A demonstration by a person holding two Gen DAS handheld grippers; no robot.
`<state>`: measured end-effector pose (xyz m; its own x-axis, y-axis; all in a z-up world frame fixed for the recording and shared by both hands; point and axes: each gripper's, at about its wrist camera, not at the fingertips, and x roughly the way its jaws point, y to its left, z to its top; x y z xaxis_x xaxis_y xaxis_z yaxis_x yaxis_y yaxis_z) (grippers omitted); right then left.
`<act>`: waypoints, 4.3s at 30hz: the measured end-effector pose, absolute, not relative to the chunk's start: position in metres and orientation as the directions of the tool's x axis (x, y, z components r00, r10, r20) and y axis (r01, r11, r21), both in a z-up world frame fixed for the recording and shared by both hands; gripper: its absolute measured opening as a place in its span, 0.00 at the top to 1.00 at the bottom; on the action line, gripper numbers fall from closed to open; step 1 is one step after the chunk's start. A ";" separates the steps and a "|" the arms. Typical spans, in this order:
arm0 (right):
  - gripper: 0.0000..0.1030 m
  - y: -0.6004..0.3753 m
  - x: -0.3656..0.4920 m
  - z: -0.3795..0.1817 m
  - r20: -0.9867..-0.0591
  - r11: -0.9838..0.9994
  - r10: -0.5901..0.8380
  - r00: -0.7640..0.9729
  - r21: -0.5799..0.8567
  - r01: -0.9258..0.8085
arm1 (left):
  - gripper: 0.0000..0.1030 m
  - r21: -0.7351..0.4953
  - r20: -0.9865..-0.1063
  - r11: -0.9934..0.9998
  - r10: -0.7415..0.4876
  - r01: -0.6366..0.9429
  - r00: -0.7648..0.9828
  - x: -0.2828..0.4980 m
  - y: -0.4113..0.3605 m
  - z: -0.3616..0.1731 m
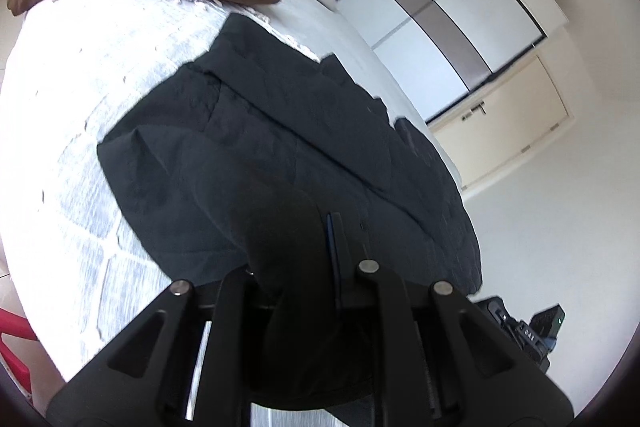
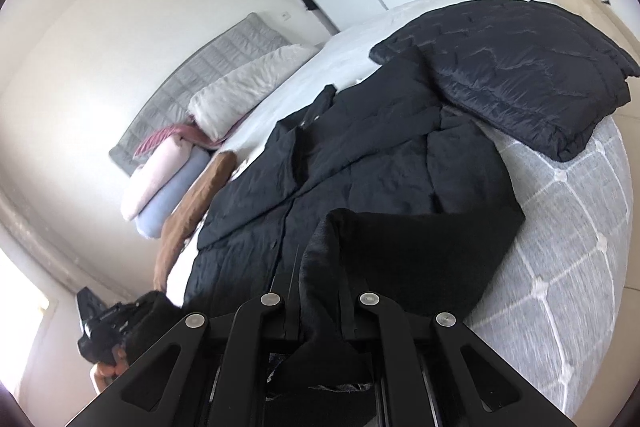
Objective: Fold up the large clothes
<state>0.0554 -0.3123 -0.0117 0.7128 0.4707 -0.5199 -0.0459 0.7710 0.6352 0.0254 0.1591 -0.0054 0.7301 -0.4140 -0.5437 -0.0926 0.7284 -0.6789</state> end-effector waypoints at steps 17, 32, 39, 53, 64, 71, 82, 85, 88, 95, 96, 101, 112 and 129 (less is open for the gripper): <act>0.94 -0.390 0.092 -0.090 -0.680 0.701 0.281 0.677 0.627 0.339 | 0.83 -0.621 -0.697 0.695 -0.279 -0.362 0.661 0.065 0.194 -0.067; 0.47 -0.437 0.034 -0.041 -0.436 0.631 0.348 0.830 0.764 0.137 | 0.36 -0.672 -0.553 0.702 -0.263 -0.235 0.791 0.015 0.226 -0.007; 0.40 -0.450 0.008 -0.051 -0.444 0.579 0.488 0.751 0.809 0.103 | 0.27 -0.712 -0.586 0.686 -0.462 -0.151 0.665 -0.003 0.240 -0.024; 0.34 -0.417 -0.034 -0.109 -0.575 0.549 0.709 0.408 0.813 0.193 | 0.26 -0.914 -0.394 0.381 -0.760 -0.137 0.517 -0.017 0.257 -0.069; 0.90 -0.389 -0.039 -0.046 -0.398 0.503 0.743 0.538 0.863 -0.055 | 0.93 -0.838 -0.456 0.546 -0.689 -0.011 0.563 0.002 0.209 -0.023; 0.91 -0.380 0.026 0.023 -0.386 0.595 0.635 0.670 0.797 -0.105 | 0.93 -0.818 -0.401 0.573 -0.620 0.041 0.674 0.042 0.203 0.025; 0.91 -0.373 0.165 0.048 -0.441 0.659 0.453 0.775 0.751 0.043 | 0.93 -0.729 -0.418 0.685 -0.453 0.007 0.788 0.160 0.217 0.081; 0.91 -0.371 0.212 0.043 -0.462 0.664 0.420 0.781 0.743 0.082 | 0.93 -0.702 -0.439 0.712 -0.404 -0.026 0.802 0.200 0.221 0.076; 0.91 -0.362 0.253 0.039 -0.495 0.703 0.383 0.780 0.704 0.101 | 0.92 -0.662 -0.481 0.747 -0.360 -0.062 0.799 0.241 0.217 0.062; 0.91 -0.322 0.351 0.013 -0.597 0.826 0.279 0.752 0.549 0.130 | 0.92 -0.592 -0.555 0.793 -0.271 -0.145 0.786 0.315 0.212 0.008; 0.91 -0.318 0.363 0.007 -0.610 0.834 0.269 0.746 0.535 0.137 | 0.91 -0.580 -0.569 0.800 -0.260 -0.156 0.781 0.324 0.211 -0.002; 0.90 -0.302 0.406 -0.036 -0.683 0.888 0.192 0.705 0.427 0.171 | 0.88 -0.538 -0.618 0.819 -0.220 -0.202 0.755 0.351 0.212 -0.054; 0.76 -0.299 0.410 -0.071 -0.755 0.882 0.187 0.629 0.411 0.231 | 0.48 -0.498 -0.677 0.852 -0.265 -0.162 0.687 0.346 0.202 -0.053; 0.26 -0.340 0.254 -0.036 -0.807 0.896 0.320 0.496 0.429 0.119 | 0.10 -0.359 -0.837 0.925 -0.260 -0.124 0.482 0.210 0.251 -0.033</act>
